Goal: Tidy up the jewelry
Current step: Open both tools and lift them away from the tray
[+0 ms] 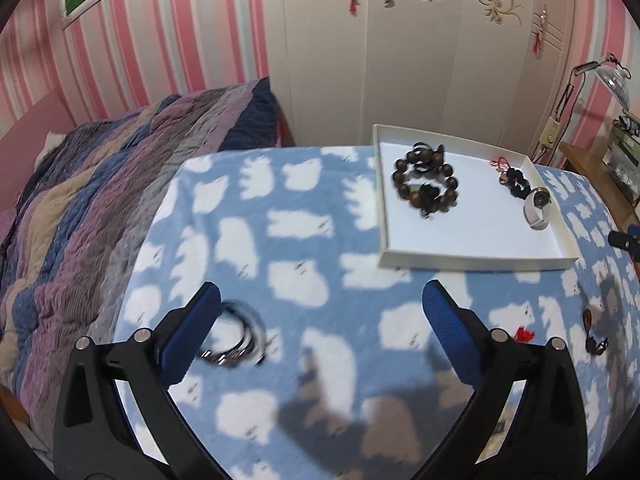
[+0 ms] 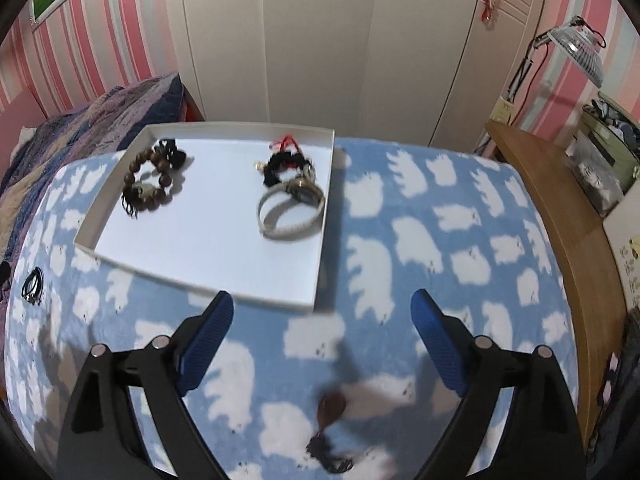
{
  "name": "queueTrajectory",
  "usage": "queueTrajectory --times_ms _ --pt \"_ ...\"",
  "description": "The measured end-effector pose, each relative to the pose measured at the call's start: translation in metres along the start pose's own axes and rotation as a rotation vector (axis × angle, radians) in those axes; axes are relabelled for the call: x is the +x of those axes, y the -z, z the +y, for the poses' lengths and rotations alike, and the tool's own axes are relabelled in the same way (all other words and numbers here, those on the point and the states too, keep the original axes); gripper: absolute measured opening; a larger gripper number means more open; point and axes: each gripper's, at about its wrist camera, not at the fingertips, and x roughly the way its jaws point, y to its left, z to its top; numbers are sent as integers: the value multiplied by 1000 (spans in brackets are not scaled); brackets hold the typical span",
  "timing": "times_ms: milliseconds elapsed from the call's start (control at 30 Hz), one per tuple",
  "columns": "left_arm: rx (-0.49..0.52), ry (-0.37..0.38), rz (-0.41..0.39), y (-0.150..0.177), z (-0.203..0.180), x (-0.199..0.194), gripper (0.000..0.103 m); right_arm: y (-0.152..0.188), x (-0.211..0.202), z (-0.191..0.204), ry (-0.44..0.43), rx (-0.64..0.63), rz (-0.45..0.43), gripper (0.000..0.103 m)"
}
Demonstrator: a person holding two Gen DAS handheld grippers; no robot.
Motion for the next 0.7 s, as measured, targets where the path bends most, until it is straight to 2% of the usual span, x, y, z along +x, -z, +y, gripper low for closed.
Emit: queueTrajectory --times_ms 267,567,700 --pt "-46 -58 36 20 45 3 100 27 10 35 -63 12 68 90" --pt "-54 -86 95 28 74 42 100 43 32 75 -50 -11 116 90" --pt "-58 -76 129 32 80 64 100 49 43 87 -48 -2 128 90"
